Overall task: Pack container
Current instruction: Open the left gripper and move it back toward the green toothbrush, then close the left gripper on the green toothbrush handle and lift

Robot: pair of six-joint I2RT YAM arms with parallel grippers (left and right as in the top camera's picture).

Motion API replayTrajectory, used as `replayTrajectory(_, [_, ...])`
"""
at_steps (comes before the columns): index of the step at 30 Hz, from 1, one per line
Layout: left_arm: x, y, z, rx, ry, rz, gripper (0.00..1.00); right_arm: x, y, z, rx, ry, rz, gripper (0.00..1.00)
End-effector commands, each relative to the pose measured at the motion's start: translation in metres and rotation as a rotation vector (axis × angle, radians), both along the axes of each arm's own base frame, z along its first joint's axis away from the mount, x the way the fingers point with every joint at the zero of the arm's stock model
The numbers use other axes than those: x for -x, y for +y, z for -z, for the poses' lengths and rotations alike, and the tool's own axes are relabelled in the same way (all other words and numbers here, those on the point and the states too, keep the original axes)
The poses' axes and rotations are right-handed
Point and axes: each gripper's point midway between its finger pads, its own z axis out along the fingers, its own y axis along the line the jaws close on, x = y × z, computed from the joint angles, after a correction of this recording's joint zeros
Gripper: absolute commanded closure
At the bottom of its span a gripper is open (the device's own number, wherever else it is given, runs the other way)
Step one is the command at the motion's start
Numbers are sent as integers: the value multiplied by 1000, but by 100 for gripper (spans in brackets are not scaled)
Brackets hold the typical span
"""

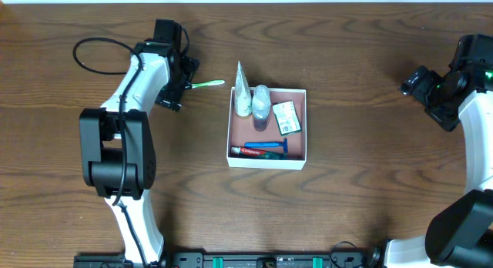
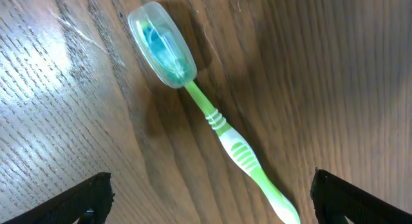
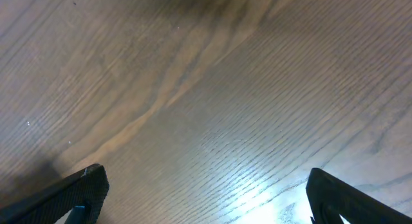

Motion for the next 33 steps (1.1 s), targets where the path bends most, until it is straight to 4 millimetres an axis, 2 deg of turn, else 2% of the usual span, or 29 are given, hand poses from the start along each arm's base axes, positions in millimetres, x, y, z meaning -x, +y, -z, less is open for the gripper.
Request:
replayTrajectory(1, [-1,5,10,26,22,-33,2,-1,3,2,-5,5,-9,1])
replayTrajectory(10, [8,0,43,113,108,-38,2,-1,3,2,-5,5,-9,1])
replayTrajectory(18, [10,3,52,101,127,-30,2,-1,3,2,-5,5,-9,1])
replayTrajectory(23, [28,5,58,81,200,21,2,-1,3,2,-5,5,-9,1])
replayTrajectory(29, [28,-3,57,117,194,99,2,-1,3,2,-5,5,-9,1])
replayTrajectory(33, [51,-2,57,114,286,93,1,-1,3,2,-5,5,-9,1])
